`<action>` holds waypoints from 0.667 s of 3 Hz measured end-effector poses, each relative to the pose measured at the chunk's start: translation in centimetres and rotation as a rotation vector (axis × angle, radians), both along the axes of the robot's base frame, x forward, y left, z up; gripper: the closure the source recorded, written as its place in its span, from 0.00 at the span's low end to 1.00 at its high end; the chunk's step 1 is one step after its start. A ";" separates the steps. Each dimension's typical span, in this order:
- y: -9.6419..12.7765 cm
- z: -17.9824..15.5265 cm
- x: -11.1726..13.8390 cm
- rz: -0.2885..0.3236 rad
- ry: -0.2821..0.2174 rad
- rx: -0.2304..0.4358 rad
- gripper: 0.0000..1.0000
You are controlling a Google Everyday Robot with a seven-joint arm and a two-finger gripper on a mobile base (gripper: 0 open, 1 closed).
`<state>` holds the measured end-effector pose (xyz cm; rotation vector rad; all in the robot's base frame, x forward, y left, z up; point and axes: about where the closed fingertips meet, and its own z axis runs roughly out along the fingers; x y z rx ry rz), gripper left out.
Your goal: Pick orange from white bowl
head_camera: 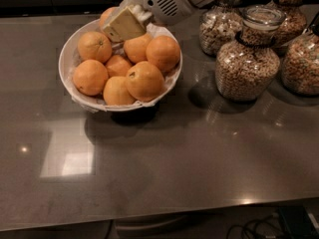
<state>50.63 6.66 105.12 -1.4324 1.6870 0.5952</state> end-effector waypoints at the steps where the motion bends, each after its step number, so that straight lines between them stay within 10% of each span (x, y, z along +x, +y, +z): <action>1: -1.2 -2.3 -0.1 -0.029 0.035 -0.016 0.80; 2: -3.4 -5.2 0.3 -0.075 0.076 -0.028 0.57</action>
Offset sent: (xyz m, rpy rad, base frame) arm 0.0121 -0.0644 -0.0918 -0.0380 0.1361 -0.1345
